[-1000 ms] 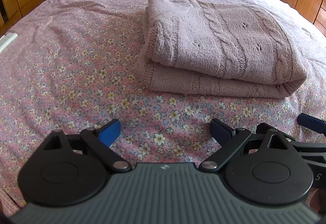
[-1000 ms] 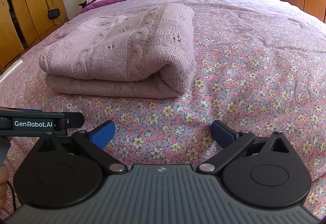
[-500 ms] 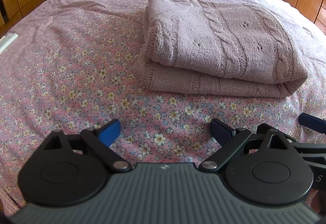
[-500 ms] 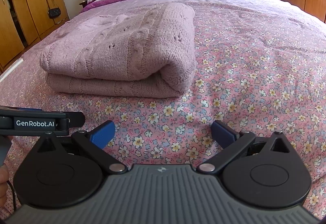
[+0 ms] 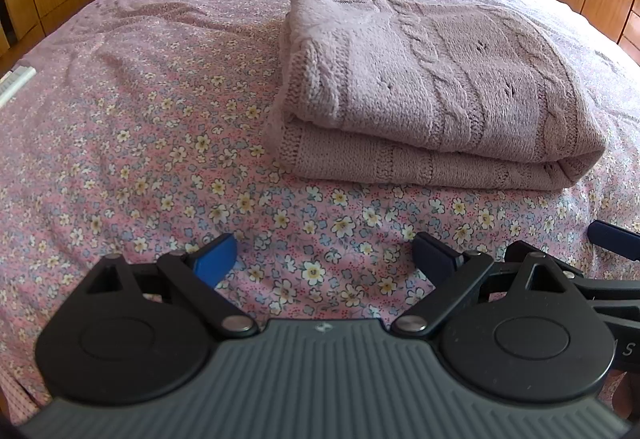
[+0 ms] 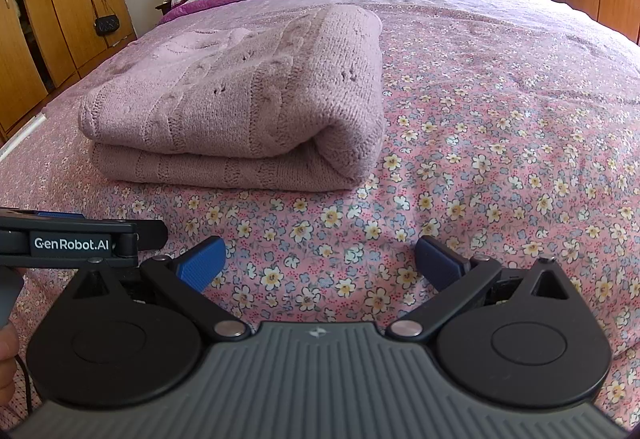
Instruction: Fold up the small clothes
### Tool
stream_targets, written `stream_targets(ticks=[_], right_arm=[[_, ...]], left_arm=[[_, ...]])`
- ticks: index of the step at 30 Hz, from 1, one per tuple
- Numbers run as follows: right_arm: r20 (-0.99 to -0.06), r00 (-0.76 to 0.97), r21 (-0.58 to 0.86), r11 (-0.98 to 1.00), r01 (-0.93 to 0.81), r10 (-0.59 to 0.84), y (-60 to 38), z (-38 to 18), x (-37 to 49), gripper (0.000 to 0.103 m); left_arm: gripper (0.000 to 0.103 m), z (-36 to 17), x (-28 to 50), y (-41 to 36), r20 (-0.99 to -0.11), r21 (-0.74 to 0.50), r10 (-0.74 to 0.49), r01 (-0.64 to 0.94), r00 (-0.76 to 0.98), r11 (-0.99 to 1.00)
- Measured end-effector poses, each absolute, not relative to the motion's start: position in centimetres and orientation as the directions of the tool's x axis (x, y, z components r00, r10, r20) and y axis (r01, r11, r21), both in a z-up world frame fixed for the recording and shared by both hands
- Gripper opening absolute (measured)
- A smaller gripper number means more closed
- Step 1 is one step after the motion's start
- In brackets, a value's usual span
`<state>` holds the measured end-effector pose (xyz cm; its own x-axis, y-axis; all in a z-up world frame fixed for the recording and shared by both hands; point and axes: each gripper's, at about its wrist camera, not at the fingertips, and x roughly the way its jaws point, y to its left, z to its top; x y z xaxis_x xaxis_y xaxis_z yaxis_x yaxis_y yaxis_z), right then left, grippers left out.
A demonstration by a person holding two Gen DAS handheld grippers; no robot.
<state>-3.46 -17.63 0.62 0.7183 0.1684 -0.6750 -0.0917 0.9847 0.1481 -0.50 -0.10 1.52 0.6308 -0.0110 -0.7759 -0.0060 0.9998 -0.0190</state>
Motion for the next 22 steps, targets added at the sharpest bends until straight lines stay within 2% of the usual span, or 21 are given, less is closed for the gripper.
stream_targets(ticks=[22], right_arm=[[-0.678, 0.716, 0.142, 0.985, -0.096, 0.167, -17.53, 0.62, -3.38, 0.103]], left_arm=[[0.097, 1.59, -0.51, -0.11, -0.776, -0.013, -0.009, -0.001, 0.630, 1.000]])
